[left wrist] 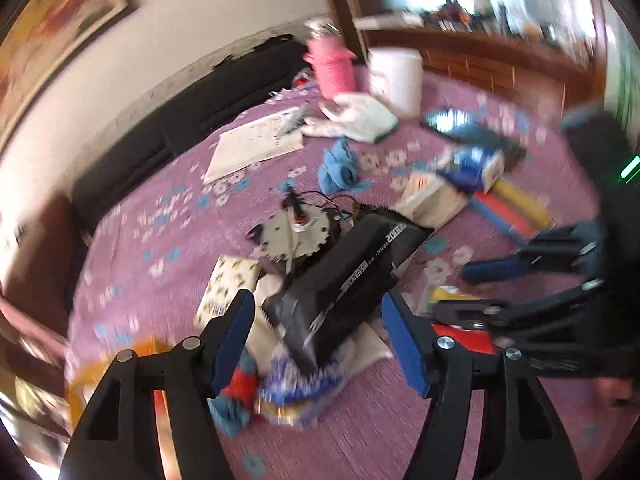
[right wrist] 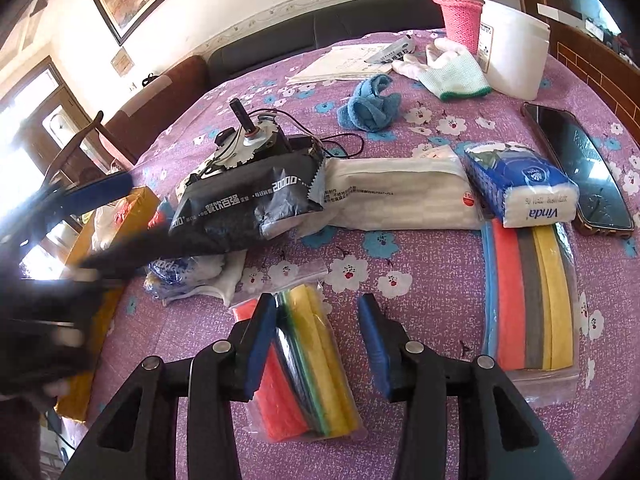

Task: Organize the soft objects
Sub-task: 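Move the right tool toward the clear bag of coloured strips, then grasp the clear bag of coloured strips with the right gripper while the left gripper grasps the black pouch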

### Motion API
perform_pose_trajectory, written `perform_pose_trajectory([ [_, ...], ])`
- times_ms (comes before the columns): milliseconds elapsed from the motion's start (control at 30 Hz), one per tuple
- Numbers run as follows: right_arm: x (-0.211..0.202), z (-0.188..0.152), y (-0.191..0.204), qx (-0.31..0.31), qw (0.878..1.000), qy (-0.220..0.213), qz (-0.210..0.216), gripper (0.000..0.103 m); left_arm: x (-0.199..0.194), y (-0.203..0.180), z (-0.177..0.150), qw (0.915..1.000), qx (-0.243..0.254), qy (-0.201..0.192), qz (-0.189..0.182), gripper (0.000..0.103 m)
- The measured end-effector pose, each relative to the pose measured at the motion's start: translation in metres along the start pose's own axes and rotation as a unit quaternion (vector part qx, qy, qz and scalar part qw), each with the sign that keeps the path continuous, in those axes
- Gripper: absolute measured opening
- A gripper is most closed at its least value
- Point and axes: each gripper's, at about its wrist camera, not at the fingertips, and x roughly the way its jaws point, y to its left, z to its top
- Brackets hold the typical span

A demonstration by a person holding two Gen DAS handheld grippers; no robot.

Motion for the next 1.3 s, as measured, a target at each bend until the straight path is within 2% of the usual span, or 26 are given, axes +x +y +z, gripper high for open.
perform_pose_trajectory([
  [33,0.000,0.000,0.000,0.000,1.000,0.002,0.000,0.046,0.010,-0.005,0.001,0.9998,0.010,0.014,-0.003,0.057],
  [67,-0.001,0.000,-0.002,0.002,1.000,0.005,0.003,0.046,0.021,-0.008,0.001,0.9994,0.012,0.029,-0.016,0.038],
  [133,-0.001,0.002,-0.007,0.015,1.000,0.010,0.016,0.047,0.034,-0.006,0.000,0.9987,0.001,0.048,-0.020,0.022],
  [167,-0.001,0.003,-0.011,0.024,0.999,0.011,0.025,0.047,0.035,-0.001,0.000,0.9977,-0.018,0.051,-0.041,0.016],
  [267,-0.001,0.004,-0.018,0.045,0.998,0.014,0.045,0.049,0.025,0.004,-0.002,0.9972,-0.034,0.044,-0.051,0.004],
  [500,-0.001,0.003,-0.011,0.031,0.999,0.010,0.034,0.054,-0.027,0.001,-0.038,0.9927,-0.062,0.031,-0.099,0.000],
  [700,0.003,0.001,0.004,-0.002,1.000,0.007,0.022,0.070,-0.087,0.009,-0.094,0.9880,-0.110,0.003,-0.108,0.000],
  [800,0.006,-0.002,0.014,-0.030,1.000,0.004,0.004,0.076,-0.102,0.020,-0.116,0.9849,-0.145,-0.011,-0.095,0.000],
  [833,0.007,-0.003,0.017,-0.041,0.999,0.005,-0.002,0.082,-0.106,0.025,-0.122,0.9830,-0.158,-0.015,-0.093,0.003],
  [900,0.011,-0.006,0.027,-0.064,0.998,0.008,-0.026,0.084,-0.113,0.037,-0.134,0.9778,-0.188,-0.025,-0.089,0.016],
  [967,0.012,-0.011,0.036,-0.077,0.995,0.017,-0.067,0.084,-0.121,0.047,-0.141,0.9731,-0.211,-0.037,-0.086,0.038],
  [1000,0.011,-0.015,0.040,-0.086,0.992,0.020,-0.089,0.075,-0.124,0.051,-0.144,0.9708,-0.218,-0.045,-0.089,0.042],
  [1033,0.009,-0.019,0.042,-0.094,0.989,0.019,-0.111,0.056,-0.127,0.054,-0.147,0.9686,-0.225,-0.051,-0.094,0.047],
  [1067,0.007,-0.022,0.043,-0.097,0.987,0.017,-0.124,0.051,-0.126,0.055,-0.148,0.9664,-0.231,-0.053,-0.101,0.050],
  [1133,-0.002,-0.026,0.035,-0.080,0.991,0.021,-0.109,0.045,-0.121,0.053,-0.147,0.9645,-0.235,-0.048,-0.111,0.052],
  [1200,-0.012,-0.032,0.025,-0.062,0.993,0.026,-0.098,0.044,-0.114,0.045,-0.143,0.9654,-0.228,-0.040,-0.120,0.055],
  [1267,-0.020,-0.038,0.019,-0.052,0.994,0.028,-0.089,0.044,-0.106,0.033,-0.135,0.9677,-0.215,-0.035,-0.127,0.065],
  [1300,-0.025,-0.043,0.016,-0.047,0.995,0.030,-0.086,0.044,-0.101,0.028,-0.131,0.9684,-0.210,-0.032,-0.130,0.065],
])
